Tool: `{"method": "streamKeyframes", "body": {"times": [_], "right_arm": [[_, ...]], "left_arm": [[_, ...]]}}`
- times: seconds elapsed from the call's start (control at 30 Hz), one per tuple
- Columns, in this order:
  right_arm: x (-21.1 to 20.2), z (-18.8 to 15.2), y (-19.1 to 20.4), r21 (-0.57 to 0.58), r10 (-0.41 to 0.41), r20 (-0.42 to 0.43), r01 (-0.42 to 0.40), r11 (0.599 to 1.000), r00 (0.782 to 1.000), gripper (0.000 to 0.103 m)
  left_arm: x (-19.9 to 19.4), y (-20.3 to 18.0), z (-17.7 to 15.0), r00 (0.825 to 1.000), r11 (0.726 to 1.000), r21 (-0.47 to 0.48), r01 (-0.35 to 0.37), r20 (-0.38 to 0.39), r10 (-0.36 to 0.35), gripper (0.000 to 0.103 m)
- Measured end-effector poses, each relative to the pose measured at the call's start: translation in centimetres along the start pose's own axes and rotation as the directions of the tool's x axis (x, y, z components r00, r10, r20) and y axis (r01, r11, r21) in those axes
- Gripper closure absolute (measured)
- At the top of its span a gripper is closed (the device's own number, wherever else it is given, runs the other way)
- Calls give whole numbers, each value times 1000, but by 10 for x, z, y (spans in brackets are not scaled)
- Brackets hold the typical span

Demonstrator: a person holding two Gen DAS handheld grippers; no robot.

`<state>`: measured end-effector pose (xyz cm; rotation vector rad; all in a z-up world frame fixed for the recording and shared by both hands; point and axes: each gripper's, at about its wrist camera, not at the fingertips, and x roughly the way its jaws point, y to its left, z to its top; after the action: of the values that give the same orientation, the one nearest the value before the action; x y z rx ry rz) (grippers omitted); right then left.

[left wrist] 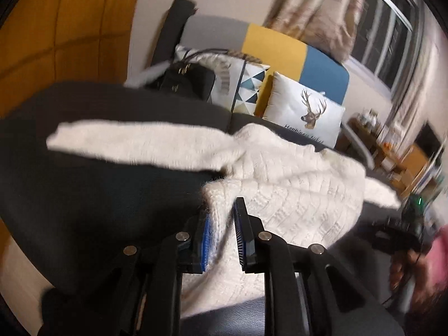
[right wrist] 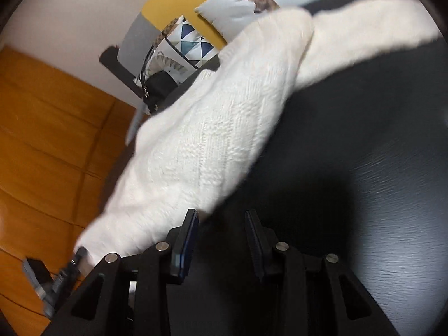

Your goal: Fold clothes

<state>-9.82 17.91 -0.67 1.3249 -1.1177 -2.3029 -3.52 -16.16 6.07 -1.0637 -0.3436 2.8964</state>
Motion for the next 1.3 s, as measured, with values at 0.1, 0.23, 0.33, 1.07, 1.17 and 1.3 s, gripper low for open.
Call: {"method": "streamKeyframes", "body": {"times": [0.1, 0.23, 0.33, 1.07, 1.17, 1.3], "right_arm": [[20, 5, -5, 76, 71, -14, -70, 995, 997, 65], [35, 15, -2, 114, 144, 10, -144, 983, 990, 80], [33, 18, 6, 90, 211, 27, -213, 973, 977, 97], [-39, 11, 75, -114, 235, 76, -226, 967, 969, 78], [-28, -23, 62, -184, 149, -10, -148, 972, 989, 77], [-13, -65, 52, -248, 48, -121, -77, 966, 991, 74]], "left_arm": [[3, -5, 2, 1000, 1000, 7, 16, -12, -16, 85], [17, -5, -2, 997, 999, -18, 40, -72, -41, 85], [20, -8, -9, 993, 998, -12, 64, -103, -65, 85], [26, 9, -11, 943, 912, -311, 266, -110, -313, 85], [19, 18, -10, 922, 871, -365, 329, -74, -380, 86], [3, -1, 9, 890, 844, -336, 419, -33, -455, 95]]}}
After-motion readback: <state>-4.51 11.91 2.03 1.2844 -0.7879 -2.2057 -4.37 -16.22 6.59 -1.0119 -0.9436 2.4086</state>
